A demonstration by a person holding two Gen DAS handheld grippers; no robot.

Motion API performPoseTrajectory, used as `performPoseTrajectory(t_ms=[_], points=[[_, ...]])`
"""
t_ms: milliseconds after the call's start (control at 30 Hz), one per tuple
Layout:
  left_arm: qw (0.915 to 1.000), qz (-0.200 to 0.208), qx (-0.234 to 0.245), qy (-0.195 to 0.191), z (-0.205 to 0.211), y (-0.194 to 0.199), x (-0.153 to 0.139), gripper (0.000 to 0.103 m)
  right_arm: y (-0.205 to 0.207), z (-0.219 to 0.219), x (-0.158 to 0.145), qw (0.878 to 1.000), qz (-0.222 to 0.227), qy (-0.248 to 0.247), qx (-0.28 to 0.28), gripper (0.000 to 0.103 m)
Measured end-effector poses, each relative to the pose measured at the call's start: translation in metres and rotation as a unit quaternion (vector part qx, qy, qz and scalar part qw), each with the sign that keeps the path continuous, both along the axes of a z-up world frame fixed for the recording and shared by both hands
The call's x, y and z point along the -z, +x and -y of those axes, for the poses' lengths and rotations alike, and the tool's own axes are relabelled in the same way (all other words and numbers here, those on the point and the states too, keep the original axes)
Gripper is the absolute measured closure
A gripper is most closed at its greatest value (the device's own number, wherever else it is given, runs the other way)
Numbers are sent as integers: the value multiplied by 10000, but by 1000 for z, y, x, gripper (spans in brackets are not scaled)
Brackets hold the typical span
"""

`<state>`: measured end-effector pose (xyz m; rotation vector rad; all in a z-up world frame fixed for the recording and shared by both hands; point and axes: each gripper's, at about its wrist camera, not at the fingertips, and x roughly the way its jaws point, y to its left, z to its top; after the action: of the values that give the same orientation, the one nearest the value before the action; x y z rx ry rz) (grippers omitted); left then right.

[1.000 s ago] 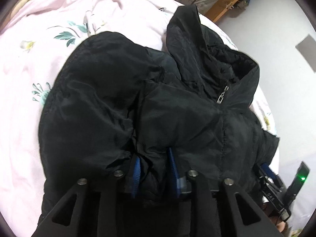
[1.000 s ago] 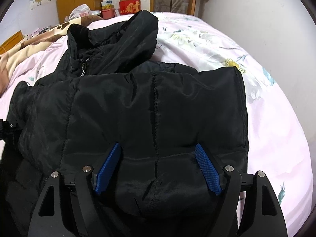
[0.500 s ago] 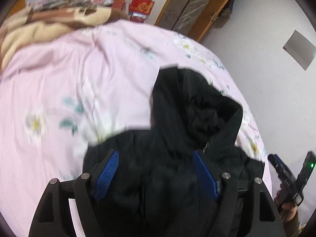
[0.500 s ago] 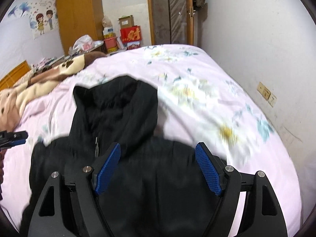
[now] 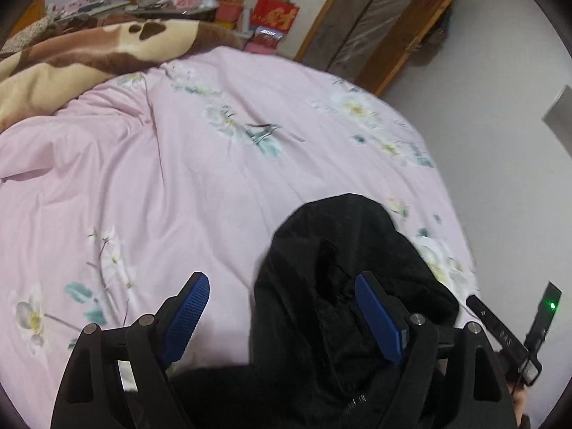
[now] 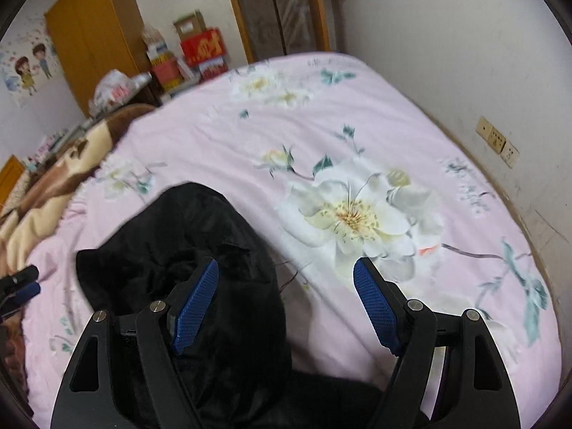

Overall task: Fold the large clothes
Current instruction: 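Grasp the jacket hem with both grippers and lift it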

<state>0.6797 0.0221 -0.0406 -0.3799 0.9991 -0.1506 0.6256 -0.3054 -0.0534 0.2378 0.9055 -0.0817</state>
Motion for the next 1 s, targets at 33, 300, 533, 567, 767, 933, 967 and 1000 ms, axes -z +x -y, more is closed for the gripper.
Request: performPoseTrajectory(t_ms=[33,300,533,567,767,933,967,1000], points=[[10000,-47,42,64,5,11,8,19,6,1,7,9999,-96,79,-33,25],[9980,-489,207,351,16,29,66,19,10,6,64,9946,-862,506,-262,43],[9946,-570,417,760,22,26,77,83,-2,3,78,9932,-943,366,-569,83],[9938,-656,468,766,22,26,79,97,-3,2,77,9936,-918,341,-556,86],[9920,-391,529,1073,28,6,66,99,-25,-16,56,9938,-569,-513,-799,91],[9934,-108,545,1004,14,-28,45,100,-53,-20,33,9919,-198,-888,-887,92],[9941,-30,537,943,11,-38,40,100,-60,-20,29,9914,-95,-953,-891,92],[9946,75,527,886,8,-47,34,100,-67,-22,24,9902,7,-1057,-912,92]])
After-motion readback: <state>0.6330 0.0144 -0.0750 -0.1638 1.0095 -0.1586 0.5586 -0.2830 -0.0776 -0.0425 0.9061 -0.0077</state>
